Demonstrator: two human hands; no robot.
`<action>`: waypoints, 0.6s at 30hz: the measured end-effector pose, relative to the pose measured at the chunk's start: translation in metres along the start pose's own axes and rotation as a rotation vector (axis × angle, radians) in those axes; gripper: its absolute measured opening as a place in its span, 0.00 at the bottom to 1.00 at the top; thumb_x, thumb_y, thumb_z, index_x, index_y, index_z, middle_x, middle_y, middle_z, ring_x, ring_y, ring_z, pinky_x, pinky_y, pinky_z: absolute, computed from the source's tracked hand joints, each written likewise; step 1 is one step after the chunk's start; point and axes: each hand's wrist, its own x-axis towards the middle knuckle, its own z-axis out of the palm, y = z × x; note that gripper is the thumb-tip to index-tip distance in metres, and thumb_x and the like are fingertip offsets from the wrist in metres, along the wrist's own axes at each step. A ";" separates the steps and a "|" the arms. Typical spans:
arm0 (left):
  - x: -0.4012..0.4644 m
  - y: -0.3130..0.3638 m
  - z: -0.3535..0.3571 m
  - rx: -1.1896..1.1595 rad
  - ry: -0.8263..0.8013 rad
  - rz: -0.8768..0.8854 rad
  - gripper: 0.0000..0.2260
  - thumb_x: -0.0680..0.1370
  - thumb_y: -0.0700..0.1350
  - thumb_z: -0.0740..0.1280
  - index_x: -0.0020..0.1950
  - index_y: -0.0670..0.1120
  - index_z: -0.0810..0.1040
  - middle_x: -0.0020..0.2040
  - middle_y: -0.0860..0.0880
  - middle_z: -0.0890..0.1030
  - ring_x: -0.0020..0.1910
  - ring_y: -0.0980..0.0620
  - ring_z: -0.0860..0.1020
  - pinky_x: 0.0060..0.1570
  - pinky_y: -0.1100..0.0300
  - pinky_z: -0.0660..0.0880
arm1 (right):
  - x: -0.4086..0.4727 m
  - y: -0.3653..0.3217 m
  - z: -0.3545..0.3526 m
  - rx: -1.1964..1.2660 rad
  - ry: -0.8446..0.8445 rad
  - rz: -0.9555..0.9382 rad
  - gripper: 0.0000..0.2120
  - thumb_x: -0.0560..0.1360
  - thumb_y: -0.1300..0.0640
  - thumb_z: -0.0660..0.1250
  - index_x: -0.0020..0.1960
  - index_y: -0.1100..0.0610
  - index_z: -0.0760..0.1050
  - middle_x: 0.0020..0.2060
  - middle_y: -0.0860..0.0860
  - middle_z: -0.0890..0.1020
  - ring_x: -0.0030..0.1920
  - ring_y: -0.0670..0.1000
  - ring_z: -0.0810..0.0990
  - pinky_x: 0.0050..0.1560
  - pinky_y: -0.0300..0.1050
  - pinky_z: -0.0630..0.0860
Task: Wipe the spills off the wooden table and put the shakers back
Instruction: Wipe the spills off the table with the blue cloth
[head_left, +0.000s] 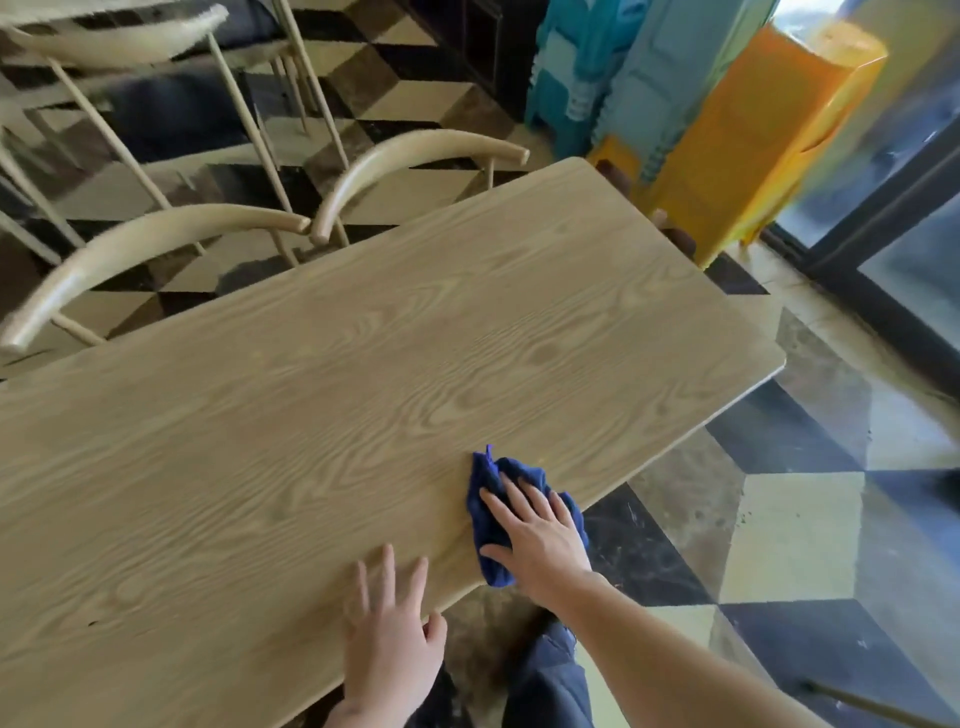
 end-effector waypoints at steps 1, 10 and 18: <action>0.005 0.016 -0.001 -0.016 -0.004 -0.005 0.30 0.76 0.60 0.60 0.78 0.62 0.60 0.83 0.50 0.51 0.81 0.39 0.52 0.71 0.42 0.66 | 0.002 0.012 -0.003 -0.003 0.007 -0.017 0.34 0.76 0.33 0.60 0.78 0.41 0.57 0.80 0.44 0.58 0.80 0.53 0.55 0.78 0.60 0.53; 0.058 0.163 -0.024 -0.078 -0.004 -0.004 0.31 0.79 0.61 0.58 0.80 0.62 0.49 0.83 0.54 0.44 0.81 0.44 0.49 0.77 0.49 0.59 | 0.024 0.126 -0.030 0.063 -0.013 -0.075 0.37 0.68 0.31 0.65 0.74 0.40 0.63 0.74 0.45 0.70 0.74 0.52 0.69 0.72 0.60 0.65; 0.087 0.260 -0.023 -0.044 -0.035 0.071 0.33 0.77 0.57 0.57 0.80 0.63 0.47 0.83 0.55 0.46 0.82 0.45 0.49 0.77 0.48 0.58 | 0.025 0.258 -0.083 0.134 0.074 0.165 0.35 0.76 0.31 0.46 0.80 0.41 0.49 0.81 0.43 0.47 0.81 0.52 0.45 0.79 0.57 0.40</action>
